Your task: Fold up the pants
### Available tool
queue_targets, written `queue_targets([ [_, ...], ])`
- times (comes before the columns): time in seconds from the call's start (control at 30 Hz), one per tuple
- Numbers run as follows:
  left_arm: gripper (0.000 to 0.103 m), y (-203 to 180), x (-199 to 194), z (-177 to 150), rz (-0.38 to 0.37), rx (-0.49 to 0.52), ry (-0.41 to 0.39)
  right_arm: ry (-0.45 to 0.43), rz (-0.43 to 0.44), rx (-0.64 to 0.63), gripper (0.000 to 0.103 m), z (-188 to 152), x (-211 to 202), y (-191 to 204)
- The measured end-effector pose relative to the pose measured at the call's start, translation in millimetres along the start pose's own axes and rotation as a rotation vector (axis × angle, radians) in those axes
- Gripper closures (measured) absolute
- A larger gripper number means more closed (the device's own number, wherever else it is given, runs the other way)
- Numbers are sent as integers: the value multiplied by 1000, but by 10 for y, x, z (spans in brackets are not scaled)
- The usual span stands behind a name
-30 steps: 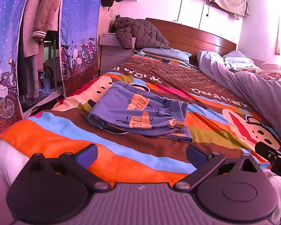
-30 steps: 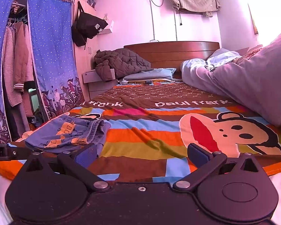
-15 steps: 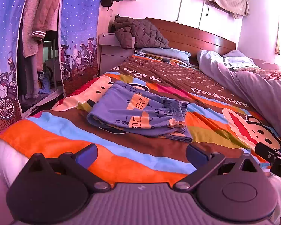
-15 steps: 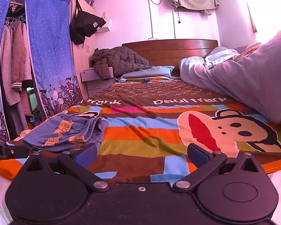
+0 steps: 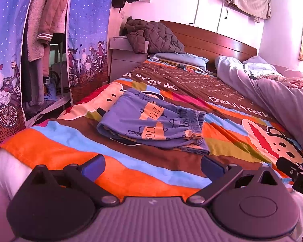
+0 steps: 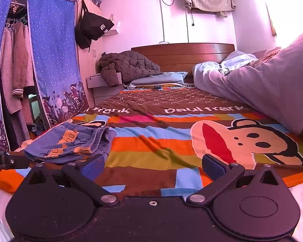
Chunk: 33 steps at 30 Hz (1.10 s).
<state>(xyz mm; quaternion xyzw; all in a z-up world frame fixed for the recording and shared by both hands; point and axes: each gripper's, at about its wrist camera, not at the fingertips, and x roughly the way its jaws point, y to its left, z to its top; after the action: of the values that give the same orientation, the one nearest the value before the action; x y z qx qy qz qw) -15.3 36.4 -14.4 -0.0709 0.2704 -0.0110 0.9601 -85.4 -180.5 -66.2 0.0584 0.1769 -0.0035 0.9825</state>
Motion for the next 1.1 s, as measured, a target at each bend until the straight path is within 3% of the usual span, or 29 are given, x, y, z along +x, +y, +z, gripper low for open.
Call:
queue_targets([
  [0.67,0,-2,7,22,33,-10,-20,24,-4,-27,1,-4,34,29],
  [0.87,0,-47,24,33,50,13,13,24,-1,-41,1,7,25,51],
  [1.1,0,31,44,67,70,-40,33,14,1,-43,1,18,-2,41],
])
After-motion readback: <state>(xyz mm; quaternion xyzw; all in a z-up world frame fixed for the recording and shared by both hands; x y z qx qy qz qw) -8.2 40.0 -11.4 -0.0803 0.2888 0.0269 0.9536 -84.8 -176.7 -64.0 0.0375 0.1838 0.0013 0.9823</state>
